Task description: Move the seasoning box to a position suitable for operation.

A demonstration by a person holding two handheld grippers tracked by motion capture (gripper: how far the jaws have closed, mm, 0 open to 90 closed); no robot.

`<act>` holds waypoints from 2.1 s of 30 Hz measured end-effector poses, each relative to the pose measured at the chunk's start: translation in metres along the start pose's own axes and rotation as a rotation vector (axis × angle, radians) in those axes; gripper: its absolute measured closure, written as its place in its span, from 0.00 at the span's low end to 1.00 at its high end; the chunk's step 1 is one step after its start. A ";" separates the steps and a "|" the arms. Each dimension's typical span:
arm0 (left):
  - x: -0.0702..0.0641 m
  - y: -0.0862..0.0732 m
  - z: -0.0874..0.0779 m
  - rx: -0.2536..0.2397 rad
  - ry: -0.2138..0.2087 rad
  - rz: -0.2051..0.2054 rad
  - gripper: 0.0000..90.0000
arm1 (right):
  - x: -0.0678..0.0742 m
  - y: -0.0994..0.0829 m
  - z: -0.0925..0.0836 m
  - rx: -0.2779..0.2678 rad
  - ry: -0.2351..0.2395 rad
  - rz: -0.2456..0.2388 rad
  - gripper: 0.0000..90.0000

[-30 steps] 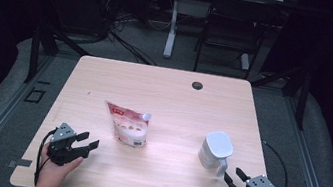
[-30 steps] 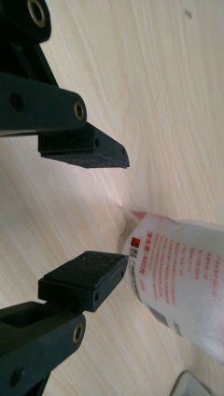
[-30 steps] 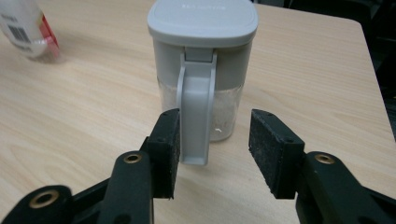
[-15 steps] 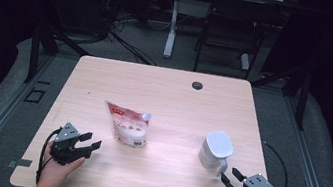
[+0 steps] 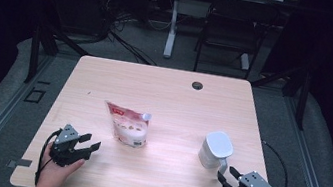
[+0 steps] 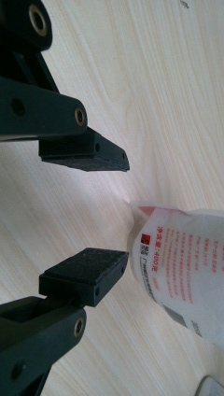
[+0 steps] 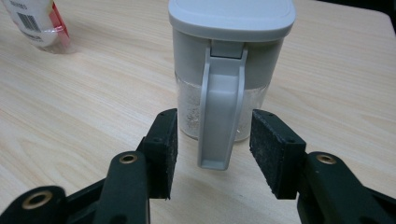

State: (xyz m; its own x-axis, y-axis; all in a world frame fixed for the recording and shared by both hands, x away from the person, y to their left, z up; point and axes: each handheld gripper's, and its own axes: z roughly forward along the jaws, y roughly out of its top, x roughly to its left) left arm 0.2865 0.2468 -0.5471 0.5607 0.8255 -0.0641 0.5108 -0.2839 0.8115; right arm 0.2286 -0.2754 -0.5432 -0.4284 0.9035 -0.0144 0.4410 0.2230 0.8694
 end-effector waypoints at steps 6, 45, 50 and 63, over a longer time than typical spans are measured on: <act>0.001 -0.001 -0.002 -0.002 0.005 -0.013 0.54 | 0.001 0.002 0.009 0.013 -0.004 -0.011 0.58; 0.004 -0.005 -0.008 -0.006 0.012 -0.042 0.53 | -0.040 0.011 0.039 0.029 -0.235 0.040 0.72; 0.005 -0.006 -0.008 -0.005 0.012 -0.045 0.53 | -0.038 0.016 0.046 0.049 -0.250 -0.010 0.77; 0.005 -0.006 -0.009 -0.005 0.010 -0.043 0.53 | -0.034 0.017 0.046 0.037 -0.251 -0.048 0.79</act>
State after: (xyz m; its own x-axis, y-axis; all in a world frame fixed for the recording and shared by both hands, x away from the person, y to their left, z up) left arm 0.2809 0.2572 -0.5471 0.5315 0.8419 -0.0935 0.5315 -0.2455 0.8107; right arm 0.2870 -0.2856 -0.5503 -0.2423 0.9531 -0.1816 0.4550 0.2769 0.8463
